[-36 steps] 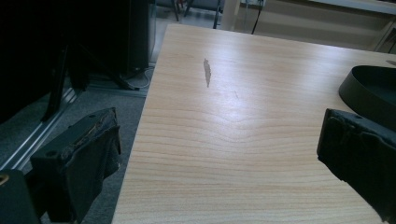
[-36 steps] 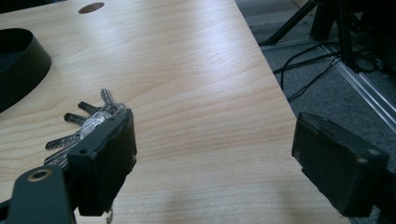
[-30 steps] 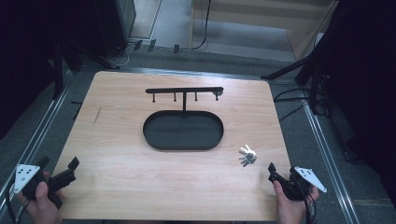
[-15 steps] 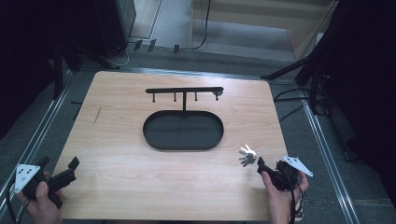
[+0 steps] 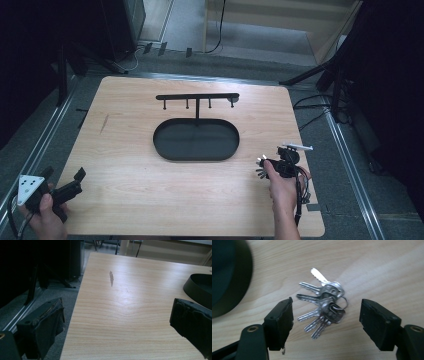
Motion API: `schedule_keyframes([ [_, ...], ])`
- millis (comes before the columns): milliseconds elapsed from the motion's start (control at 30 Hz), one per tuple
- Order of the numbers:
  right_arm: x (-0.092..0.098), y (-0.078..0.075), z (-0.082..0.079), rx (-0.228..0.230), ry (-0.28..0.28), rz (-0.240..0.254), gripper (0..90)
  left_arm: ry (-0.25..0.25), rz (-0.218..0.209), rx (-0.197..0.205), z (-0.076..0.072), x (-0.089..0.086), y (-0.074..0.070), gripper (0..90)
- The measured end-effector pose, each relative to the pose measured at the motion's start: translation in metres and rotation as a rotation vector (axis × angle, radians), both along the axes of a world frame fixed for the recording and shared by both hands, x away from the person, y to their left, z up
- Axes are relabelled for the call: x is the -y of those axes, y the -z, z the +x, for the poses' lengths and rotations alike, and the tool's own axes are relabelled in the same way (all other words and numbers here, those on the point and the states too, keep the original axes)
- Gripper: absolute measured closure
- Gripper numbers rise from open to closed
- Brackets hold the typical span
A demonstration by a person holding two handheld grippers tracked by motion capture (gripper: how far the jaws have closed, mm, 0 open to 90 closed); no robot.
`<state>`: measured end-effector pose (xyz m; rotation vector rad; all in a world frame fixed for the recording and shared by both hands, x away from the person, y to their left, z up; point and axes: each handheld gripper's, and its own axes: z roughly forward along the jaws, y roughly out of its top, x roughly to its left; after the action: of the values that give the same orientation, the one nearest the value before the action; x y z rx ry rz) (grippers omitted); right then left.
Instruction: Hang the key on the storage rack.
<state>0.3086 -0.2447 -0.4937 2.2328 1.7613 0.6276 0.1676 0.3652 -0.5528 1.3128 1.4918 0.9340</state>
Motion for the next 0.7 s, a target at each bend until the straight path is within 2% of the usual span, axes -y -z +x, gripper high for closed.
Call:
schedule_keyframes([
  [33, 0.002, 0.001, 0.005, -0.056, 0.076, -0.005, 26.4, 0.001, 0.000, -0.001, 0.000, 0.000, 0.000, 0.1],
  [67, 0.004, 0.003, 0.008, -0.084, 0.115, 0.003, 26.4, 0.001, 0.000, -0.002, 0.000, 0.000, 0.000, 0.1],
  [100, 0.004, 0.003, 0.008, -0.084, 0.115, 0.003, 26.4, 0.001, 0.002, -0.002, 0.000, 0.000, 0.000, 0.1],
  [133, 0.005, 0.004, 0.013, -0.131, 0.159, -0.002, 26.6, 0.002, 0.003, -0.002, 0.000, 0.000, 0.000, 0.1],
  [200, 0.004, 0.004, 0.015, -0.146, 0.176, 0.002, 26.7, 0.001, 0.003, -0.002, 0.000, 0.000, 0.000, 0.1],
  [233, 0.004, 0.004, 0.017, -0.162, 0.189, 0.015, 26.2, 0.002, 0.003, -0.001, 0.000, 0.000, 0.000, 0.1],
  [267, 0.002, 0.006, 0.021, -0.199, 0.210, 0.041, 26.7, 0.003, -0.003, -0.001, 0.000, 0.000, 0.000, 0.1],
  [333, -0.001, 0.007, 0.025, -0.233, 0.229, 0.058, 26.9, 0.003, -0.005, 0.000, 0.000, 0.000, 0.000, 0.1],
  [533, -0.013, 0.012, 0.030, -0.284, 0.266, 0.009, 29.5, 0.003, -0.006, 0.000, 0.001, 0.000, 0.000, 0.1],
  [700, -0.024, 0.016, 0.031, -0.272, 0.318, -0.052, 33.6, 0.001, -0.004, 0.000, 0.001, 0.000, 0.000, 0.1],
])
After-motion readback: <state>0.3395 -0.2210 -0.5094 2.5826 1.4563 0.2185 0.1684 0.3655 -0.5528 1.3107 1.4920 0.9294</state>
